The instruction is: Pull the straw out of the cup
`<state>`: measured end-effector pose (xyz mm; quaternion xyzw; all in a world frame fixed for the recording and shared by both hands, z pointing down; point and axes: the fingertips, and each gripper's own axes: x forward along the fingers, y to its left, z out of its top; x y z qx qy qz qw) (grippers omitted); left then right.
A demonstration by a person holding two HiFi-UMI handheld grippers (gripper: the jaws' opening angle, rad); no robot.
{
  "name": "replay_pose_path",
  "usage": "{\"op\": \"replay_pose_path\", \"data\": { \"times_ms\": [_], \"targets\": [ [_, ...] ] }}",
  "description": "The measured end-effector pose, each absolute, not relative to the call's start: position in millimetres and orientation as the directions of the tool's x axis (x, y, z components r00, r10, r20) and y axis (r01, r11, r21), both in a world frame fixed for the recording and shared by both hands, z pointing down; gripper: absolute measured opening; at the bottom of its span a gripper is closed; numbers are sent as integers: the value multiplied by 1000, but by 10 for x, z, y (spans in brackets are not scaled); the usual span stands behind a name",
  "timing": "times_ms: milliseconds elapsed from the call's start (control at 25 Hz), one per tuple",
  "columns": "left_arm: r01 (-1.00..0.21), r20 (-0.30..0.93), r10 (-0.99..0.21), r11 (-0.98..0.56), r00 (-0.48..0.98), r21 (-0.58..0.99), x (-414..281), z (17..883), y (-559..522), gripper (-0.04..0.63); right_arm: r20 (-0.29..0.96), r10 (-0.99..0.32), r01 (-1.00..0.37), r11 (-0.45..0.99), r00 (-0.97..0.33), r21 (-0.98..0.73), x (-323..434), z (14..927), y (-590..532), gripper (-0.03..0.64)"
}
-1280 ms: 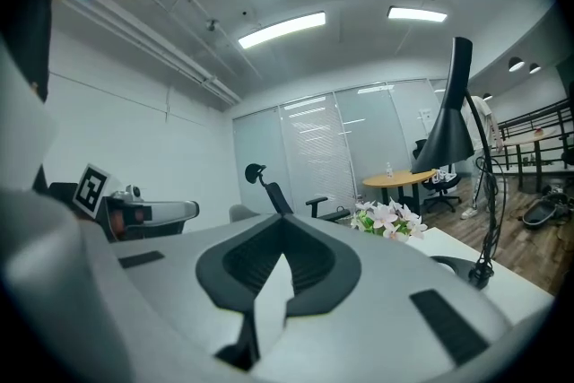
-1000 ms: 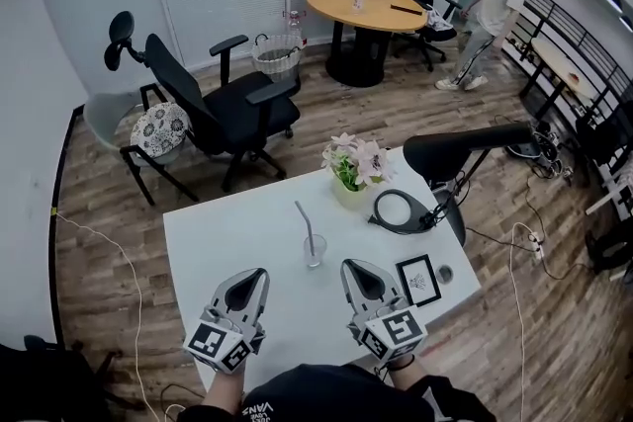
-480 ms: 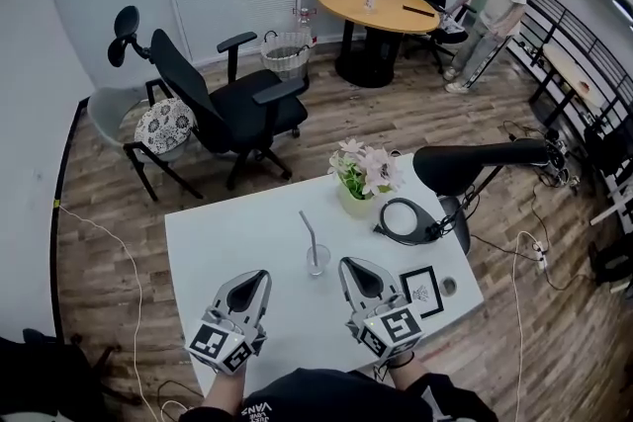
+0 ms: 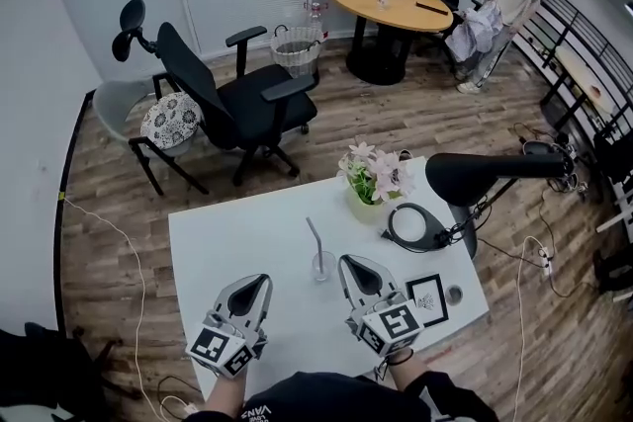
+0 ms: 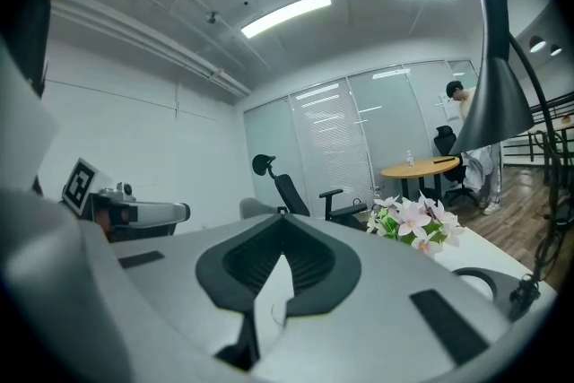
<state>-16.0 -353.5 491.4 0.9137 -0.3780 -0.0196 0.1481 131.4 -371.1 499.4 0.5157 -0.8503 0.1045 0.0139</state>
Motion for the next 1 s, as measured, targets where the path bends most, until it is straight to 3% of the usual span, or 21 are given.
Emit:
{"op": "replay_pose_path", "data": {
  "times_ms": [1000],
  "targets": [
    [-674,88,-683,-678,725,293,-50,4968,-3564,11,303,-818,-872,461,-489,-163,1218,5731,-4027,18]
  ]
}}
